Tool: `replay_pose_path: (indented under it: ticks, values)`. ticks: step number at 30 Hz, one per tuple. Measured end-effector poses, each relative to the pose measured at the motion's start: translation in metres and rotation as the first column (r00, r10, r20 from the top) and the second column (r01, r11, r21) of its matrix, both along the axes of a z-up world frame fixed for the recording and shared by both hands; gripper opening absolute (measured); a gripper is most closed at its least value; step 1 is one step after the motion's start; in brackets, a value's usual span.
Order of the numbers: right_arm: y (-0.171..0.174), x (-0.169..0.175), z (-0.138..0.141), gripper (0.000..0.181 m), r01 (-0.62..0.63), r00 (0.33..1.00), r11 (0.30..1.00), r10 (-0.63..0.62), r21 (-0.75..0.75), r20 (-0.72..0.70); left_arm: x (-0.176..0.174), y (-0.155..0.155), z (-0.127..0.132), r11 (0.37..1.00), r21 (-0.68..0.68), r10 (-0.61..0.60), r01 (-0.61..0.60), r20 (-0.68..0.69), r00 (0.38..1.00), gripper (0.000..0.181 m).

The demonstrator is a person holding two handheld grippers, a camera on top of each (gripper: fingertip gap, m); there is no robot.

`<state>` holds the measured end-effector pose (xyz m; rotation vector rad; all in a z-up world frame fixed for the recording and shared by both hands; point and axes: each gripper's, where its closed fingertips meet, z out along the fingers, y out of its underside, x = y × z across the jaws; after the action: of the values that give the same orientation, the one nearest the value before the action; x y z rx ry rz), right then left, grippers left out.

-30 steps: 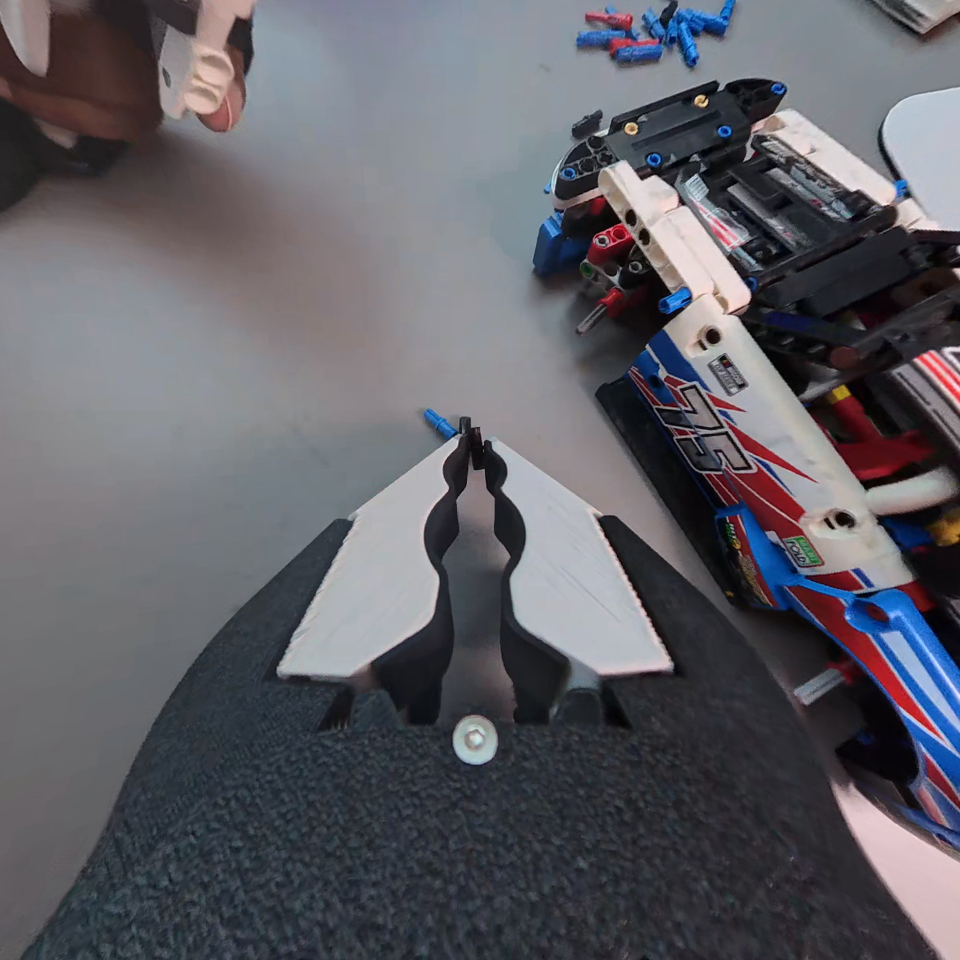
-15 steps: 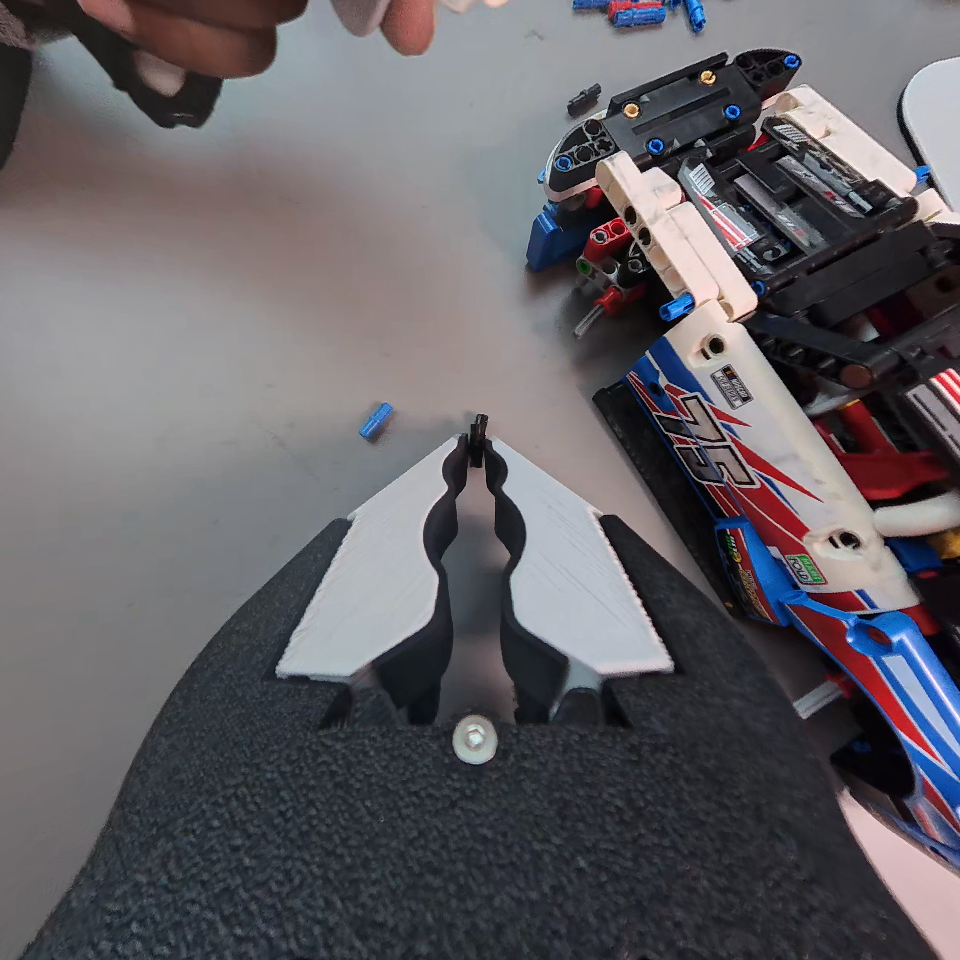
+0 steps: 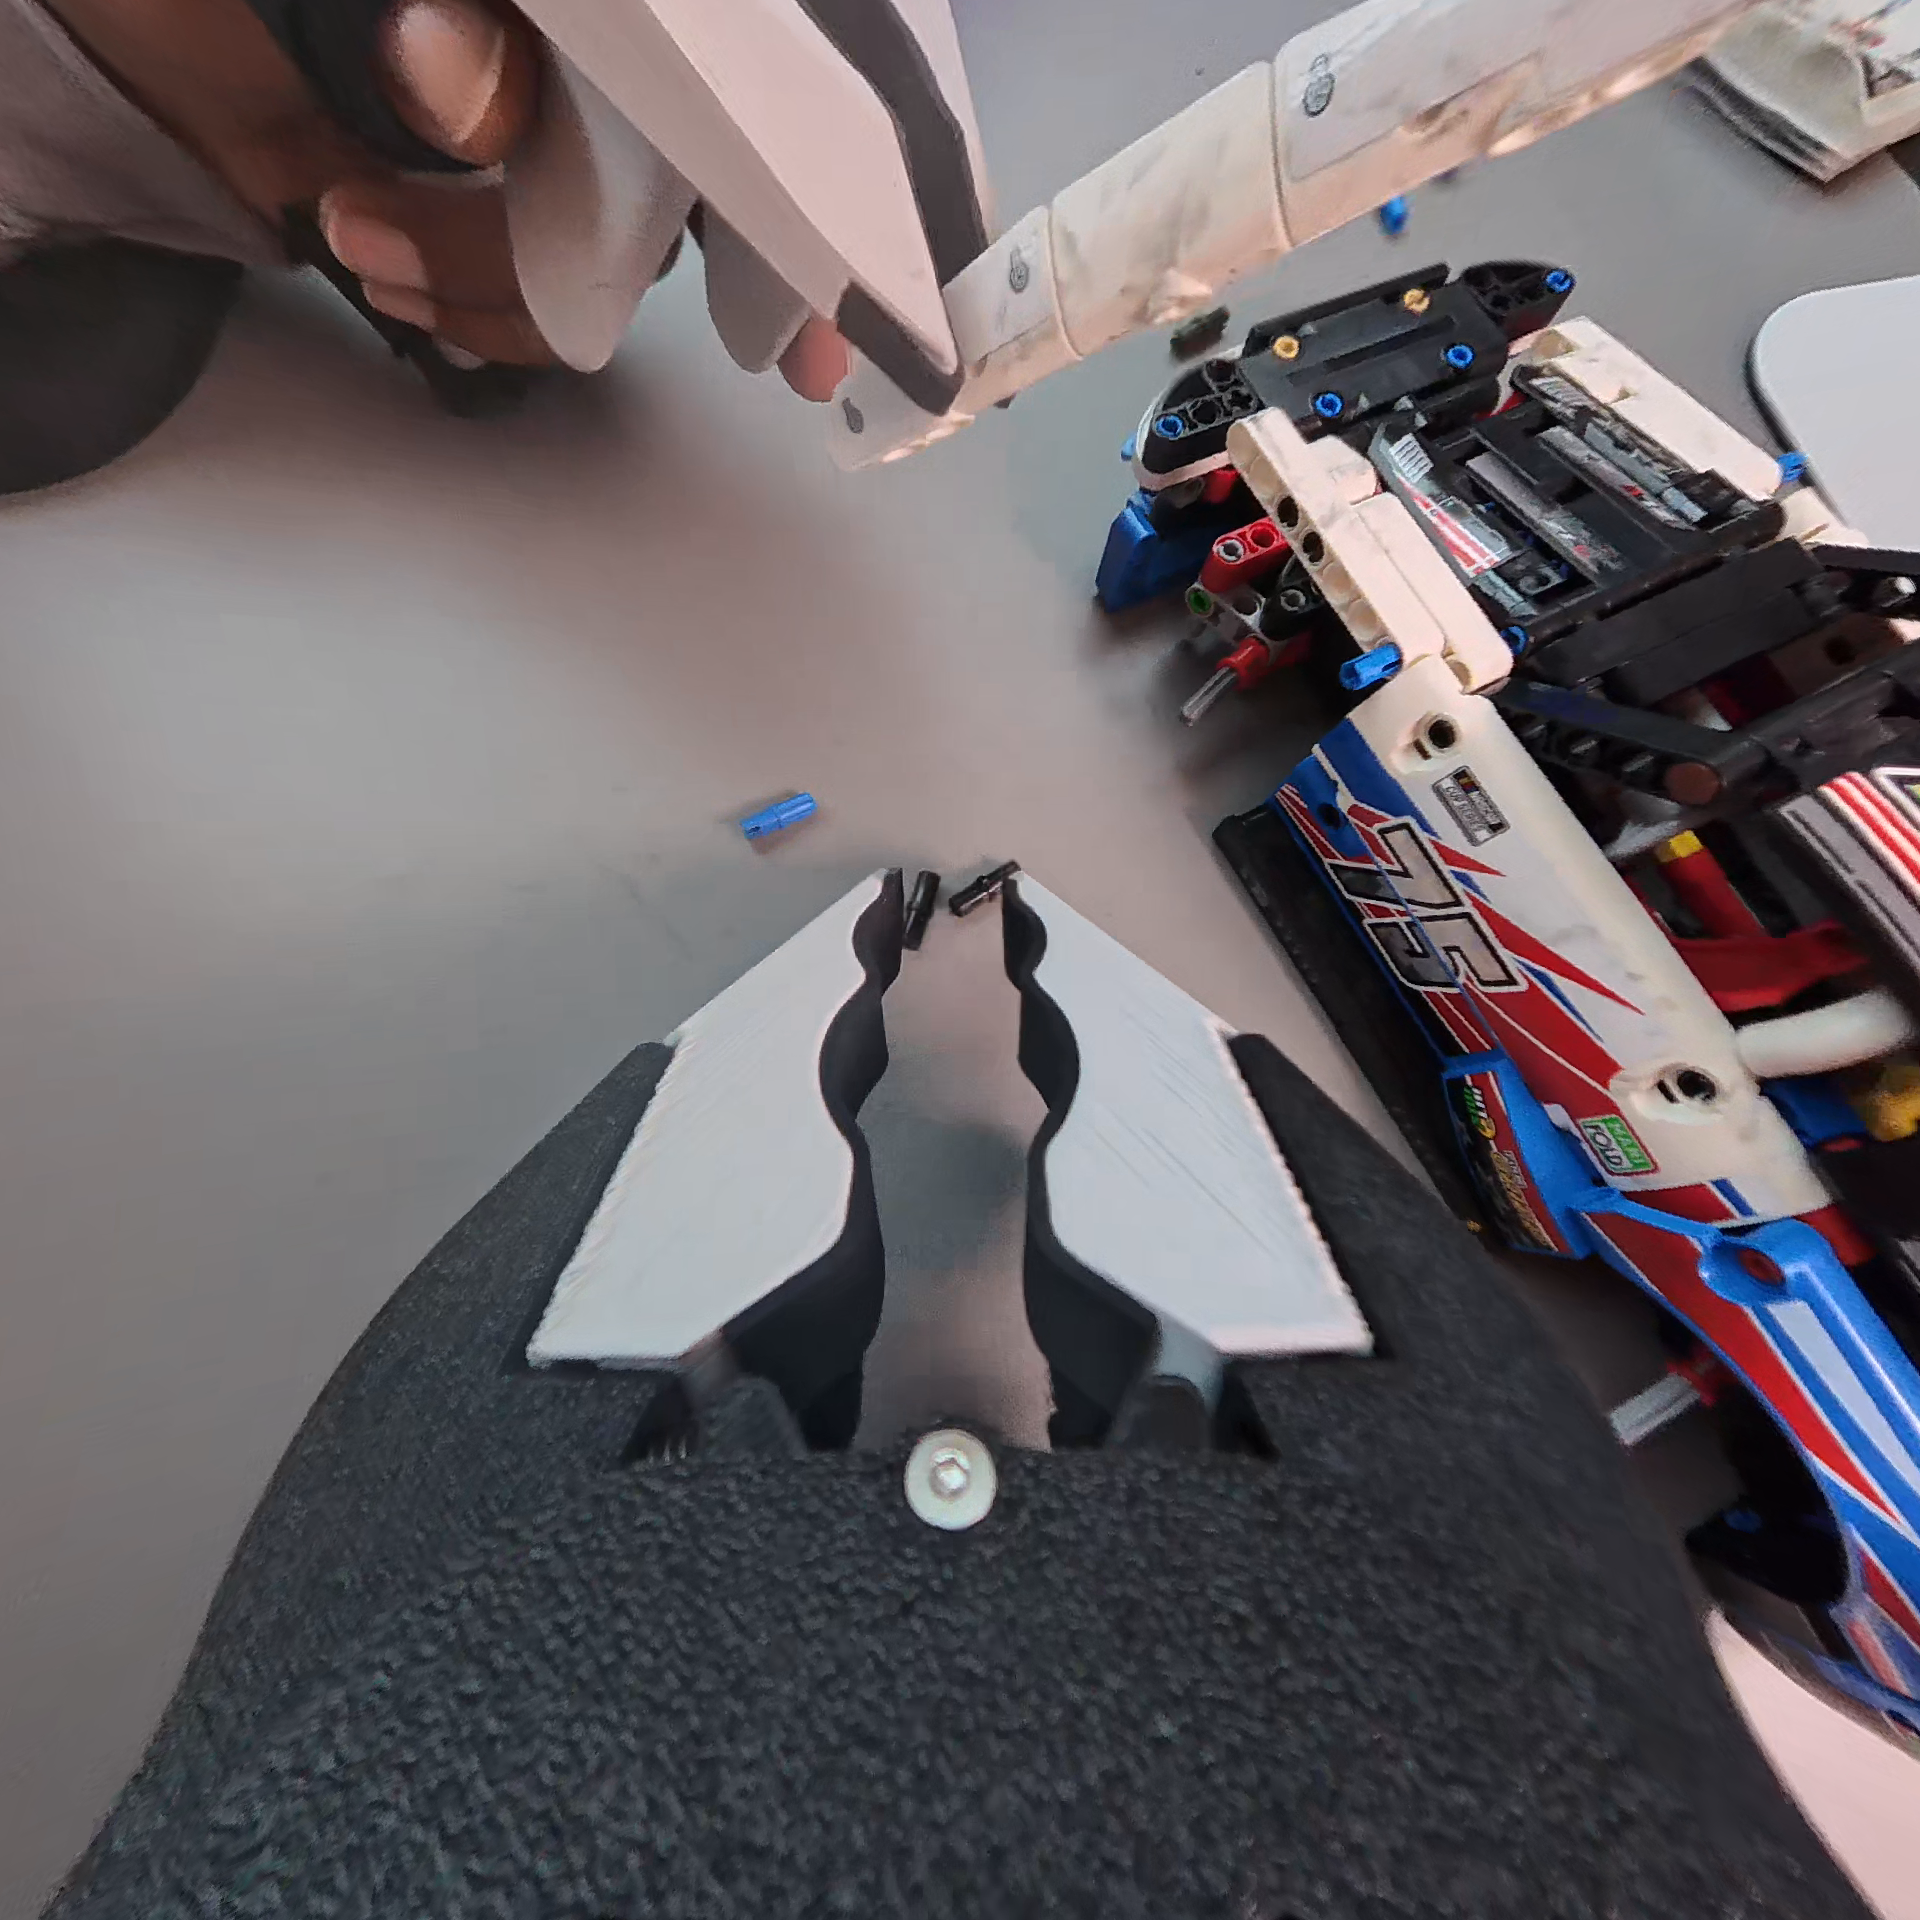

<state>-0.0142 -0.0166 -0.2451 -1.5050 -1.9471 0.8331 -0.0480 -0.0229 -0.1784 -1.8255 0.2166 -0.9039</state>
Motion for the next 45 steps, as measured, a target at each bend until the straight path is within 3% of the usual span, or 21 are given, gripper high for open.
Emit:
replay_pose_path:
  ticks: [1,6,11,16,19,21,25,30,33,36,38,40,45]
  values:
    - [0.0,0.001,0.004,0.018,-0.003,1.0,1.0,0.003,-0.001,-0.02,-0.001,0.0,0.001,1.0,-0.001,0.003,-0.003,0.012,1.0,0.003]
    - [0.011,-0.001,0.042,0.018,0.032,0.974,0.999,-0.023,0.033,-0.226,0.011,-0.007,-0.004,0.996,-0.046,-0.069,0.071,0.034,0.997,0.002]
    - [-0.002,-0.003,0.086,0.021,-0.044,0.905,0.973,-0.059,-0.228,-0.422,0.027,-0.017,-0.001,0.986,-0.038,-0.159,0.16,0.032,0.987,0.002]
    - [0.001,0.001,0.094,0.029,-0.084,0.891,0.902,-0.122,-0.423,-0.437,0.04,-0.027,0.006,0.973,-0.005,-0.232,0.232,0.022,0.972,0.001]
    - [-0.005,0.002,0.104,0.018,-0.151,0.879,0.833,-0.132,-0.532,-0.458,0.049,-0.032,0.003,0.962,-0.001,-0.272,0.272,-0.023,0.962,0.001]
    - [-0.015,0.008,0.109,0.007,-0.23,0.873,0.808,-0.076,-0.543,-0.482,0.051,-0.033,0.003,0.961,0.0,-0.278,0.278,-0.032,0.96,0.002]
    - [-0.02,0.009,0.119,0.006,-0.255,0.871,0.747,-0.099,-0.614,-0.482,0.055,-0.04,0.014,0.947,0.035,-0.321,0.32,0.024,0.947,0.021]
    - [-0.023,0.011,0.126,0.005,-0.291,0.872,0.666,-0.111,-0.687,-0.477,0.067,-0.043,0.017,0.939,0.045,-0.344,0.342,0.026,0.939,0.019]
    - [-0.027,0.015,0.13,0.005,-0.34,0.864,0.604,-0.101,-0.721,-0.493,0.06,-0.038,0.019,0.951,0.035,-0.308,0.307,0.056,0.95,0.031]
    - [-0.04,0.013,0.128,0.005,-0.371,0.858,0.621,-0.057,-0.691,-0.511,0.061,-0.041,0.033,0.946,0.077,-0.323,0.316,0.114,0.94,0.031]
    - [-0.051,0.01,0.124,0.005,-0.387,0.853,0.646,-0.02,-0.658,-0.522,0.066,-0.042,0.038,0.945,0.103,-0.32,0.31,0.109,0.941,0.018]
    - [-0.056,0.009,0.126,0.005,-0.407,0.841,0.633,-0.021,-0.659,-0.541,0.072,-0.046,0.036,0.939,0.109,-0.335,0.327,0.071,0.939,0.006]
    - [-0.052,0.006,0.119,0.005,-0.384,0.846,0.65,-0.037,-0.656,-0.532,0.068,-0.042,0.027,0.95,0.083,-0.302,0.301,0.005,0.953,0.005]
